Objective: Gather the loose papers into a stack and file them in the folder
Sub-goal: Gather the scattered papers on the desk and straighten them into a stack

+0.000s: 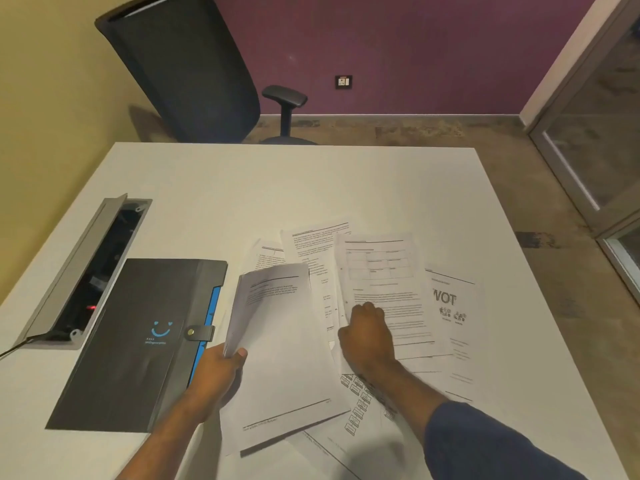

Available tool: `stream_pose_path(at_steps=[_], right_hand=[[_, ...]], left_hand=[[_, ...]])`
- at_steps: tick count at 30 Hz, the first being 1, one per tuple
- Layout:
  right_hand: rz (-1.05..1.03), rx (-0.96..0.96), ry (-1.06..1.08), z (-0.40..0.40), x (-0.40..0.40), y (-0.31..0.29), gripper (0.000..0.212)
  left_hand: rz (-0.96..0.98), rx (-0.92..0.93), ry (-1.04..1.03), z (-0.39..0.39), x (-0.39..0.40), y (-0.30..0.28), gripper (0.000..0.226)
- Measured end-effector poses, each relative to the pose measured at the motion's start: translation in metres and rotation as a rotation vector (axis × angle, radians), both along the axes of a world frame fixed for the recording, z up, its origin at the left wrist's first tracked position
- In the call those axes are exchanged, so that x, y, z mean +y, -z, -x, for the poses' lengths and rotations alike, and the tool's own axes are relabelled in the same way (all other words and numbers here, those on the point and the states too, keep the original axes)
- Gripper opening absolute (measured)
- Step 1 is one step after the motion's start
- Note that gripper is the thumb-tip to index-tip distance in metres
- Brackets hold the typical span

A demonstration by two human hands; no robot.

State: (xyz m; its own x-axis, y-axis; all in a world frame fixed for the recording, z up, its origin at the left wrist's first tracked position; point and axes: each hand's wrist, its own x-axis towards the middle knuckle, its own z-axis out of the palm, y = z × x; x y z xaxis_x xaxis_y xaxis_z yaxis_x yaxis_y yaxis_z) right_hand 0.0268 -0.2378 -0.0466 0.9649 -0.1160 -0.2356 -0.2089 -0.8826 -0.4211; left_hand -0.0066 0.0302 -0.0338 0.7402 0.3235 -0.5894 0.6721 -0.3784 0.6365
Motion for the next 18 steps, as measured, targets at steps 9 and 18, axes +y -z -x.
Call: stream_pose_path(at_steps=[9,18], right_hand=[[0.224,0.023,0.064,-0.003,0.031,0.025,0.035],[0.062,0.039,0.162,-0.012,0.022,0.021,0.004]], left_hand=[[-0.019,0.024,0.000,0.005,-0.001,-0.001,0.024],[-0.003,0.024,-0.001,0.002,-0.004,-0.011,0.028]])
